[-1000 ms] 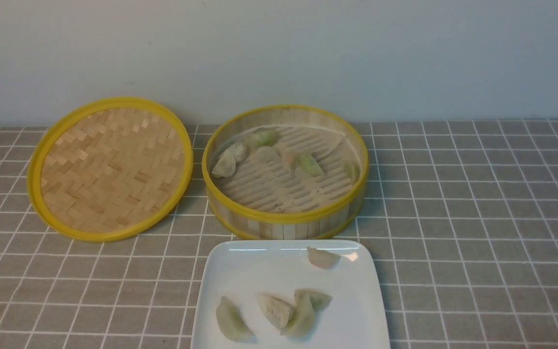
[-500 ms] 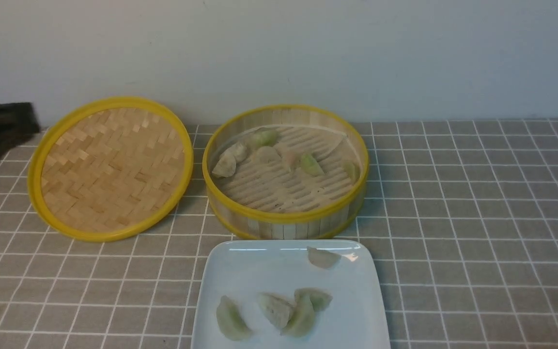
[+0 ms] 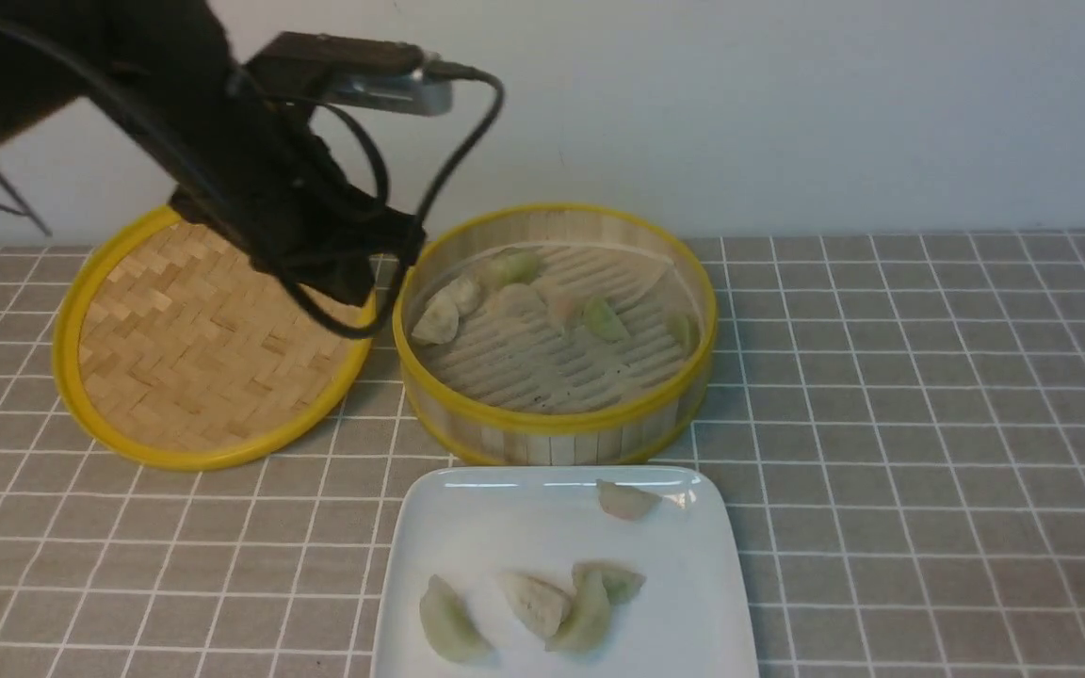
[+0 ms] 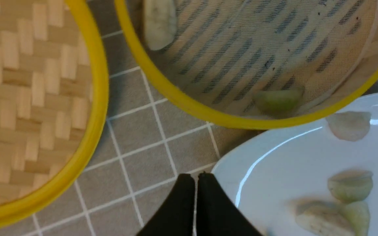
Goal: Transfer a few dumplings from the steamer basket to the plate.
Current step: Use the left arm to grab a dumpling from the steamer
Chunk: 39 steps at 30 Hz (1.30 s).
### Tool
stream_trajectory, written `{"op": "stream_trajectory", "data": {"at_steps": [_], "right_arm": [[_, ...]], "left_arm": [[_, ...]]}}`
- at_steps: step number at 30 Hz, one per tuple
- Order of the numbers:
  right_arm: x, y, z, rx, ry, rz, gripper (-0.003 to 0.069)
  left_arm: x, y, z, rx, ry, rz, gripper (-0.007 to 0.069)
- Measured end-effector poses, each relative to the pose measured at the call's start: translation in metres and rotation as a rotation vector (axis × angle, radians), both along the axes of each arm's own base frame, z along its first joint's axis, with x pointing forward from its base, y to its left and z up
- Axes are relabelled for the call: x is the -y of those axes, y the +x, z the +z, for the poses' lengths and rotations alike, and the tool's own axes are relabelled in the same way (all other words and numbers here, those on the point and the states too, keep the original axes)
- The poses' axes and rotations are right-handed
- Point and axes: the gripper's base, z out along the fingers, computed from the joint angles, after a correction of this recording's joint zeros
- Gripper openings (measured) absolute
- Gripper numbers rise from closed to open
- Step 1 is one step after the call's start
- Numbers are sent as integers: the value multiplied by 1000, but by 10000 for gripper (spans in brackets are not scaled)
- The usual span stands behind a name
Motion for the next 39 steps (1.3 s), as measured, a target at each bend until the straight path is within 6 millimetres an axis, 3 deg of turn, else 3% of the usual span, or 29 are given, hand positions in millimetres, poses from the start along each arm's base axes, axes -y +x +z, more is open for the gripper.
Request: {"op": "stream_trajectory", "data": {"at_steps": [6, 12, 17, 18, 20, 25, 30, 39], "right_arm": [[2, 0, 4, 46, 97, -9, -13], [4, -1, 11, 110, 166, -22, -13], [-1, -5, 51, 73, 133, 29, -13], [-4, -4, 75, 4, 81, 57, -13], [-8, 2, 96, -101, 24, 83, -13], [-13, 29, 127, -340, -131, 140, -13], [-17, 56, 139, -460, -251, 206, -13], [-22, 61, 139, -463, -290, 269, -13]], "left_arm": [[27, 32, -25, -18, 18, -55, -5], [36, 62, -53, -13, 48, -60, -3], [37, 79, -64, 53, 99, -66, 41], [38, 83, -67, 72, 100, -65, 87], [39, 86, -71, 82, 99, -64, 140], [40, 92, -85, 80, 104, -65, 283], [40, 98, -98, 99, 131, -70, 367], [41, 105, -120, 100, 148, -75, 375]]}}
